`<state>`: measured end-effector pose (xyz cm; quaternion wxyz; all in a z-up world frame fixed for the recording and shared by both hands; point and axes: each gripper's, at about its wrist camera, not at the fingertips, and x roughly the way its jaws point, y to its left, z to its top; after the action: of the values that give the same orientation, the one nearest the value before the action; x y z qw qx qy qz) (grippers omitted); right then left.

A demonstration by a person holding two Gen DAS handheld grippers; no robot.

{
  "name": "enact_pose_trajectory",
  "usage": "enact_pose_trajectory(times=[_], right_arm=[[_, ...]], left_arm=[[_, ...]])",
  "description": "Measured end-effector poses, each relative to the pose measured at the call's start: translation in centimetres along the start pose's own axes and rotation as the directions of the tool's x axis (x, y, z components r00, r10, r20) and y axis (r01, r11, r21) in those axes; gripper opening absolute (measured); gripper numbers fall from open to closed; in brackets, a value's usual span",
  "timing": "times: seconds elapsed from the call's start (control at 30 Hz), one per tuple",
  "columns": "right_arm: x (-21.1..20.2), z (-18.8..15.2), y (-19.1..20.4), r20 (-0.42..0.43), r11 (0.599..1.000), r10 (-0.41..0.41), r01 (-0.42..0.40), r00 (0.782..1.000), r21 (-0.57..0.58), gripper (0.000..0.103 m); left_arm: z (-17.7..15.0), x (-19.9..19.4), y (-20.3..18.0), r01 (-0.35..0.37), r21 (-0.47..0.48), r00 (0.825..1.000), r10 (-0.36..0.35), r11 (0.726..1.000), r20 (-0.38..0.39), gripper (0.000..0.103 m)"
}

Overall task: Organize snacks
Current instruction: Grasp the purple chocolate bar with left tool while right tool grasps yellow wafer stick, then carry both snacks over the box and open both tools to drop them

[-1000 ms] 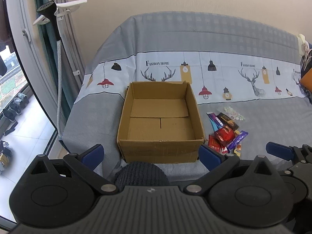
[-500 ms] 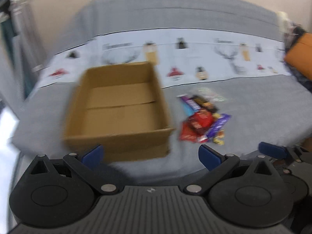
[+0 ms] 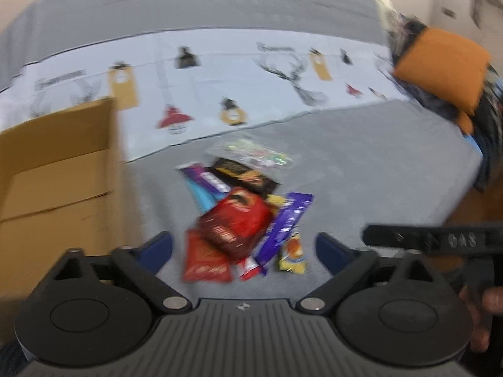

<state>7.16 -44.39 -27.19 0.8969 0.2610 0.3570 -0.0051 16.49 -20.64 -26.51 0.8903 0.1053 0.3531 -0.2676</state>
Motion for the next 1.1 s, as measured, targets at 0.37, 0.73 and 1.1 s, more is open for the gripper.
enact_pose_trajectory(times=[0.37,0.73,1.1], right_arm=[[9.6,2.8,-1.4,-0.237,0.992,0.107,-0.12,0.966,-0.042,0.036],[12.7,3.1,-0.7,-0.238,0.994,0.112,-0.113,0.965,0.006,0.021],[8.7,3.0,-3.1,-0.123,0.993,-0.066,0.054,0.99,-0.103,0.017]], left_arm=[[-0.6,13.5,-0.2,0.16,0.004,0.981,-0.158,0.987,-0.115,0.035],[-0.7,13.7,1.3,0.179,-0.079,0.975,-0.187,0.981,-0.121,0.016],[-1.6,13.6,-0.8,0.209,-0.077,0.96,-0.219,0.975,-0.176,0.026]])
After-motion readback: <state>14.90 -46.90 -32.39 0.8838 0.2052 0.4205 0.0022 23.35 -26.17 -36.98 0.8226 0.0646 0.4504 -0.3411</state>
